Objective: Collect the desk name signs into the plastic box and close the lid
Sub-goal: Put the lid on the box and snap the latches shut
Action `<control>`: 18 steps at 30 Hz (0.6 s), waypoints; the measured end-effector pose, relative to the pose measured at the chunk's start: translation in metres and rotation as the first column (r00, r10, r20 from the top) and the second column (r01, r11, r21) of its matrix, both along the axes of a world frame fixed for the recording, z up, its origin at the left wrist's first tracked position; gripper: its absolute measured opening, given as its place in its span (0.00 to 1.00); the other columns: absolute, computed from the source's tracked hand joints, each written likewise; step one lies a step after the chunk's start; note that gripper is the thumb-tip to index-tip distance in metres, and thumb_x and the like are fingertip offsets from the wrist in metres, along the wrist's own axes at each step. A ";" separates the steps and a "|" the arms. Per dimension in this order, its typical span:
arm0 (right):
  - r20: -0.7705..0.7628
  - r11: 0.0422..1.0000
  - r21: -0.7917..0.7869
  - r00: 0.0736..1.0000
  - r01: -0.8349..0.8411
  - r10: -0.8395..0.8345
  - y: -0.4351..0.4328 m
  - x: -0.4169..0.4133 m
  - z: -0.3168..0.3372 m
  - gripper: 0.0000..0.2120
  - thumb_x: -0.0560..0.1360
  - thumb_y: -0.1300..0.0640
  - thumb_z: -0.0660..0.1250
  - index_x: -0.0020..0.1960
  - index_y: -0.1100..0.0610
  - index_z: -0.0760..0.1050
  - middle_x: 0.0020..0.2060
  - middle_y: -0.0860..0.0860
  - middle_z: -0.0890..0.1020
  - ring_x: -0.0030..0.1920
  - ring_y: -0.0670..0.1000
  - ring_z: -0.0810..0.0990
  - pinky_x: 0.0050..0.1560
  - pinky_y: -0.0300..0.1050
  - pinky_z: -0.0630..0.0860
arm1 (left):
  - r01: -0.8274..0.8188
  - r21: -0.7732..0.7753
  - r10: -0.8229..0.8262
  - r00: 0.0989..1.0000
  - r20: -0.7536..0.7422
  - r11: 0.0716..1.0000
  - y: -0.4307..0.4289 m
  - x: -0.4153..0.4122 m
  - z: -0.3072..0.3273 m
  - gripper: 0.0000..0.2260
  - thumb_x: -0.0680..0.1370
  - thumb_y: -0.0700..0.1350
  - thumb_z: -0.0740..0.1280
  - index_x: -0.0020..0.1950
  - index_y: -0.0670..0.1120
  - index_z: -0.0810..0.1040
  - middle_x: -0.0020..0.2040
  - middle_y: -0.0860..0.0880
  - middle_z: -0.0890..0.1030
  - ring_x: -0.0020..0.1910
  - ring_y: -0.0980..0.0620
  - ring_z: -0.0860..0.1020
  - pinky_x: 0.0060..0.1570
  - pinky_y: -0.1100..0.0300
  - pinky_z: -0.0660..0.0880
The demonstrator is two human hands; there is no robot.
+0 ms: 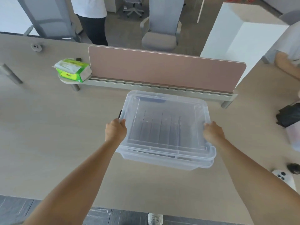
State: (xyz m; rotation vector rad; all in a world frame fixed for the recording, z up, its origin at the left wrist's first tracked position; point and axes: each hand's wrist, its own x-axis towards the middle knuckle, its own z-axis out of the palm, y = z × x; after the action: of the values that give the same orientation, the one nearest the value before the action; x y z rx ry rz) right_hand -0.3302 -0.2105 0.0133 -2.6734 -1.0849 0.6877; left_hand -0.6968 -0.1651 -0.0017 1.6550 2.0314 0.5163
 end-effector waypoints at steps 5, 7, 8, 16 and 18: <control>-0.038 0.998 0.045 0.999 -0.035 0.036 0.012 0.022 -0.003 0.23 0.83 0.48 0.52 0.67 0.65 0.69 0.61 0.66 0.77 0.60 0.66 0.77 0.52 0.52 0.72 | -0.009 0.001 0.009 0.999 -0.042 1.000 0.017 0.016 -0.005 0.18 0.82 0.49 0.55 0.46 0.36 0.75 0.42 0.37 0.78 0.47 0.36 0.74 0.41 0.52 0.68; -0.042 0.997 0.057 0.998 -0.054 0.057 0.011 0.023 -0.002 0.22 0.83 0.49 0.51 0.66 0.65 0.69 0.60 0.66 0.77 0.60 0.66 0.77 0.54 0.53 0.73 | -0.004 -0.014 0.003 0.998 -0.061 1.000 0.019 0.015 -0.005 0.17 0.82 0.48 0.55 0.46 0.37 0.75 0.42 0.37 0.78 0.48 0.36 0.74 0.42 0.51 0.68; -0.042 0.996 0.062 0.997 -0.057 0.059 0.009 0.022 -0.002 0.22 0.83 0.50 0.51 0.66 0.66 0.69 0.60 0.66 0.77 0.60 0.66 0.77 0.55 0.53 0.73 | 0.005 -0.027 -0.006 0.998 -0.069 1.000 0.019 0.014 -0.004 0.16 0.82 0.48 0.55 0.44 0.39 0.74 0.41 0.38 0.77 0.48 0.36 0.74 0.42 0.52 0.68; -0.013 0.993 0.114 1.000 -0.002 0.003 -0.022 0.010 -0.014 0.23 0.83 0.46 0.50 0.68 0.60 0.70 0.59 0.65 0.74 0.60 0.67 0.74 0.61 0.59 0.73 | 0.074 -0.065 -0.077 0.996 -0.046 0.995 0.008 0.003 -0.005 0.15 0.83 0.49 0.55 0.43 0.41 0.72 0.40 0.40 0.76 0.48 0.35 0.76 0.41 0.53 0.67; -0.002 0.996 0.086 1.000 0.010 -0.010 -0.027 0.008 -0.014 0.23 0.83 0.45 0.49 0.70 0.56 0.69 0.61 0.64 0.73 0.63 0.67 0.72 0.64 0.59 0.70 | 0.079 -0.062 -0.081 0.996 -0.039 0.995 0.004 0.003 -0.009 0.17 0.83 0.50 0.54 0.50 0.39 0.75 0.47 0.37 0.77 0.50 0.34 0.76 0.44 0.52 0.68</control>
State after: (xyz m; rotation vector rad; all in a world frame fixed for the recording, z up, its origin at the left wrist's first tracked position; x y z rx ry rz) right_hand -0.3220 -0.2375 -0.0004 -2.6037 -1.0742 0.6259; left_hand -0.6934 -0.1607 -0.0110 1.7167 1.9809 0.3921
